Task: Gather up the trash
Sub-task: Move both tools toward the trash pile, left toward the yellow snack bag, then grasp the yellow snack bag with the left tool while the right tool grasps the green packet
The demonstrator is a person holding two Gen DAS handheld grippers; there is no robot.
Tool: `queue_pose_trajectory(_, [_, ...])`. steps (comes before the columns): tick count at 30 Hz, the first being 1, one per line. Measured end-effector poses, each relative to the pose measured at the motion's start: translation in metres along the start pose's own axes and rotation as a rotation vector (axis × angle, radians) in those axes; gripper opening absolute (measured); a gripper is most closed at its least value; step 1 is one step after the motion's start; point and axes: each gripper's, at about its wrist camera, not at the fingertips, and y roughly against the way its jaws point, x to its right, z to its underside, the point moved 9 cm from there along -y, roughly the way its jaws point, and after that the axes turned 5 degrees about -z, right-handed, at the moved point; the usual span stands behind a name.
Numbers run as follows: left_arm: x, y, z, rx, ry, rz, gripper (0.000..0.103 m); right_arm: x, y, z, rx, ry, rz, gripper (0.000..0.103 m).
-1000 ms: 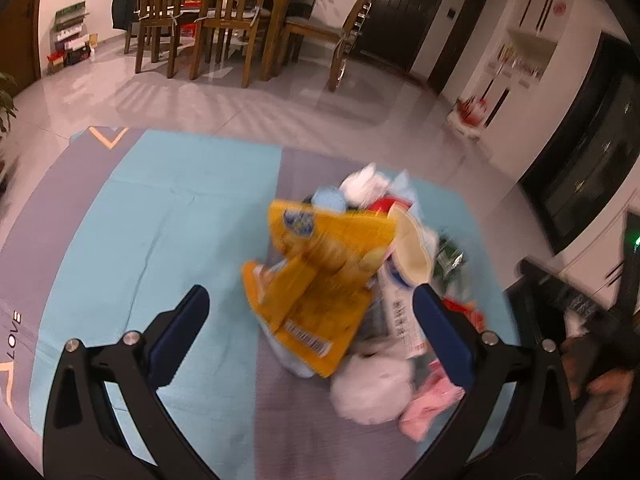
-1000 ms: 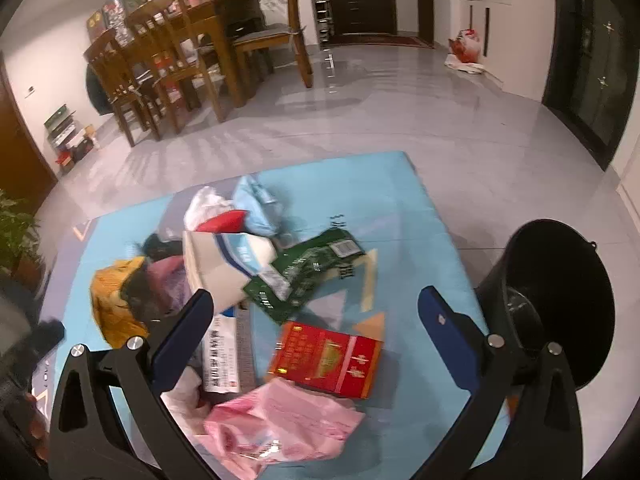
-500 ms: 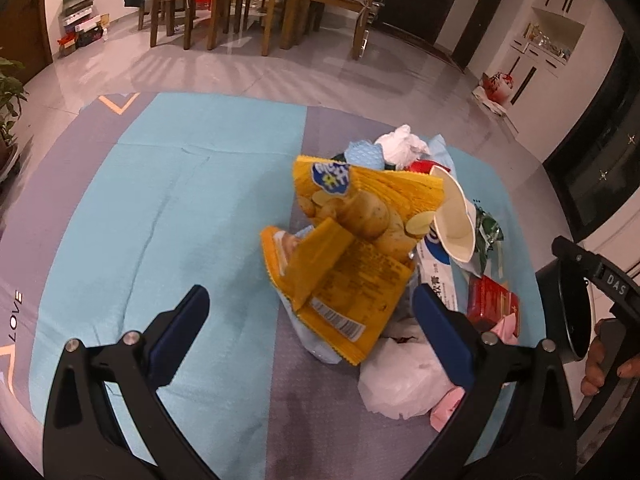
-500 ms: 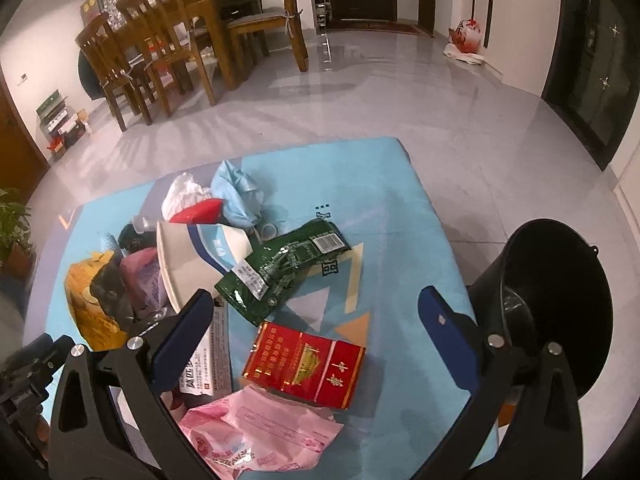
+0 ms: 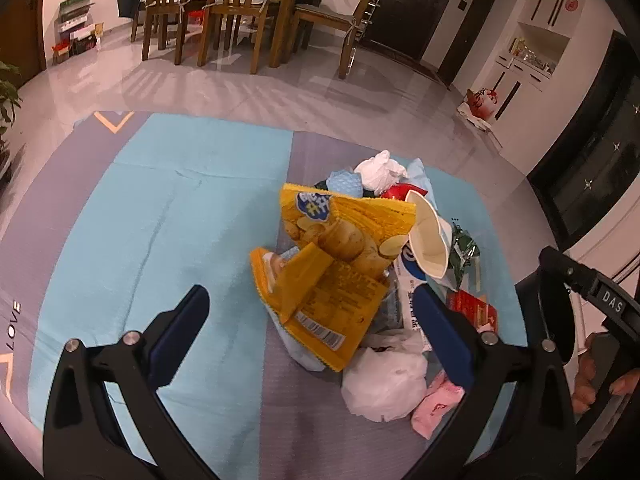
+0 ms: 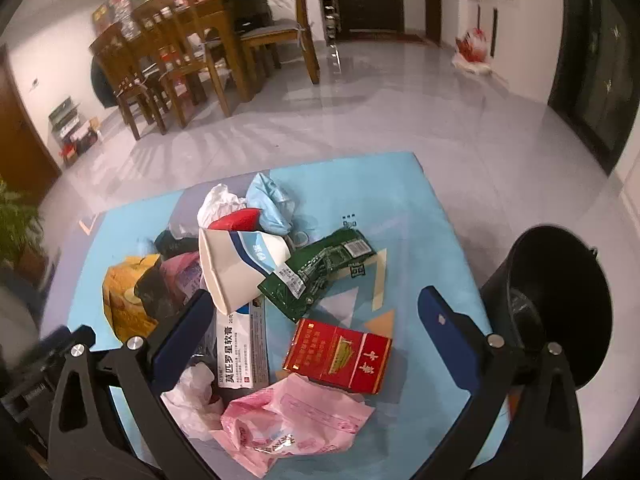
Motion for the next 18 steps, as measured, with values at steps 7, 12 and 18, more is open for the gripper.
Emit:
queue_pose_trajectory(7, [-0.019,-0.016,0.010,-0.031,-0.011,-0.062,0.100,-0.002,-0.017,0.005,-0.024,0.002,-0.037,0.100])
queue_pose_trajectory(12, [-0.025,-0.022,0.005,-0.055,0.006,-0.096,0.100,0.003,-0.044,0.012,-0.082,-0.023,-0.032,0.100])
queue_pose_trajectory(18, [-0.008,-0.012,-0.011,-0.017,-0.007,-0.095,0.100,0.012,-0.052,0.014,-0.111,-0.030,0.004,0.100])
